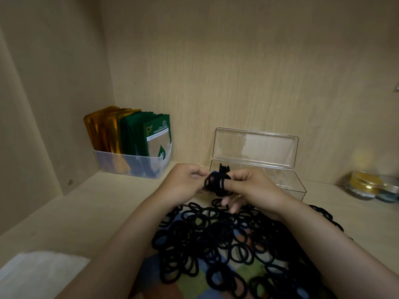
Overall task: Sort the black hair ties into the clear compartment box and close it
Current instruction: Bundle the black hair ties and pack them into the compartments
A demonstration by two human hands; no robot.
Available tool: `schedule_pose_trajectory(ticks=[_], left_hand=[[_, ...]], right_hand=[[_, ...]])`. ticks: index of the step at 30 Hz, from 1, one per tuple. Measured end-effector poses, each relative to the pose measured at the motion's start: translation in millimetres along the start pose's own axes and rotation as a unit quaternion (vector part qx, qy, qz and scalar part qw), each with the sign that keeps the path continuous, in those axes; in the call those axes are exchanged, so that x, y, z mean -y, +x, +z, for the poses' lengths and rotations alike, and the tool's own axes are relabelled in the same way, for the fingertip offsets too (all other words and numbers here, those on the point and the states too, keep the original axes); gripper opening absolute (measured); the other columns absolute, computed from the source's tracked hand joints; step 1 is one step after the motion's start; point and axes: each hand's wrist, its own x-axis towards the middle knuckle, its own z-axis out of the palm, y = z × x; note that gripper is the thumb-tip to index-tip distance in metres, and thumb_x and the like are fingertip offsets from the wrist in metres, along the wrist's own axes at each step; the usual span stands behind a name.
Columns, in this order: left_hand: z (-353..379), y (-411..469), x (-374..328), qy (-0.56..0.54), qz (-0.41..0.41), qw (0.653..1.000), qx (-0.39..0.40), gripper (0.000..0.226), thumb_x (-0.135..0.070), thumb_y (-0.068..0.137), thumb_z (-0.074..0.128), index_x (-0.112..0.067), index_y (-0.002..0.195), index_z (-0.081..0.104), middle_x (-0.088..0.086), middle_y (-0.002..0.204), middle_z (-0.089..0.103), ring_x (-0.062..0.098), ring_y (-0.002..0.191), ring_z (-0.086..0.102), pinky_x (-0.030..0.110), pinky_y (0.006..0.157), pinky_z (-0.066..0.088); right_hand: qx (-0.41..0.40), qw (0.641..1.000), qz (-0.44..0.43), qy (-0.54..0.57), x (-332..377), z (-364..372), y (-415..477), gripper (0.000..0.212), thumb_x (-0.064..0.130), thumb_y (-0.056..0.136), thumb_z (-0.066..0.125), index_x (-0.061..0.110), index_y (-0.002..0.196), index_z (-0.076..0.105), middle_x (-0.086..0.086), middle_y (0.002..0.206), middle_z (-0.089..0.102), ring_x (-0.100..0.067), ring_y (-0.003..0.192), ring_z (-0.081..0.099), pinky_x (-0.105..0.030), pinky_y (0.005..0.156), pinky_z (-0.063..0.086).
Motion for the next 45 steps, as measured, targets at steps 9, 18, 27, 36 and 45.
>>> schedule_pose_trajectory(ticks=[9,18,27,36,45], left_hand=[[12.7,-4.1,-8.0,-0.196,-0.047,0.975,0.098,0.032,-0.026,0.095,0.062,0.0,0.112,0.071,0.018,0.104,0.074,0.028,0.097,0.073,0.032,0.087,0.059],[15.5,-3.7,-1.7,-0.191,-0.02,0.973,0.13,0.023,-0.012,0.096,0.06,-0.004,0.115,0.07,0.015,0.11,0.074,0.027,0.099,0.072,0.032,0.089,0.058],[28.0,-1.5,-5.8,-0.229,0.005,0.973,0.018,0.015,-0.012,0.091,0.069,-0.008,0.105,0.069,0.019,0.1,0.073,0.02,0.076,0.073,0.029,0.072,0.062],[24.9,13.4,9.7,0.156,0.18,0.966,-0.098,0.026,-0.03,0.098,0.055,-0.028,0.121,0.067,-0.012,0.111,0.061,0.0,0.104,0.052,0.011,0.088,0.038],[29.6,19.4,24.7,0.279,0.175,0.944,0.001,0.052,-0.042,0.098,0.049,-0.033,0.149,0.038,-0.011,0.146,0.044,0.009,0.14,0.027,0.037,0.115,0.03]], right_hand=[[-0.097,0.99,0.016,-0.097,0.1,-3.1,2.4,0.022,0.027,0.086,0.074,0.01,0.075,0.067,-0.018,0.073,0.071,-0.041,0.066,0.067,-0.04,0.055,0.054],[-0.03,0.998,0.024,-0.044,7.1,-4.3,-5.8,0.021,0.013,0.091,0.07,0.007,0.11,0.068,-0.016,0.09,0.071,-0.023,0.071,0.071,-0.029,0.049,0.057],[-0.062,0.997,0.049,0.02,12.4,-12.9,-5.8,0.013,0.013,0.09,0.07,0.002,0.094,0.073,-0.014,0.084,0.075,-0.02,0.071,0.073,-0.024,0.055,0.059],[-0.233,0.96,0.029,-0.149,23.6,-29.2,21.4,0.02,0.02,0.088,0.074,0.001,0.091,0.071,-0.014,0.075,0.074,-0.023,0.059,0.071,-0.028,0.044,0.05],[-0.195,0.86,0.083,-0.465,19.9,-29.0,63.8,0.023,0.022,0.081,0.068,0.001,0.086,0.073,-0.011,0.07,0.069,-0.016,0.05,0.055,-0.023,0.047,0.047]])
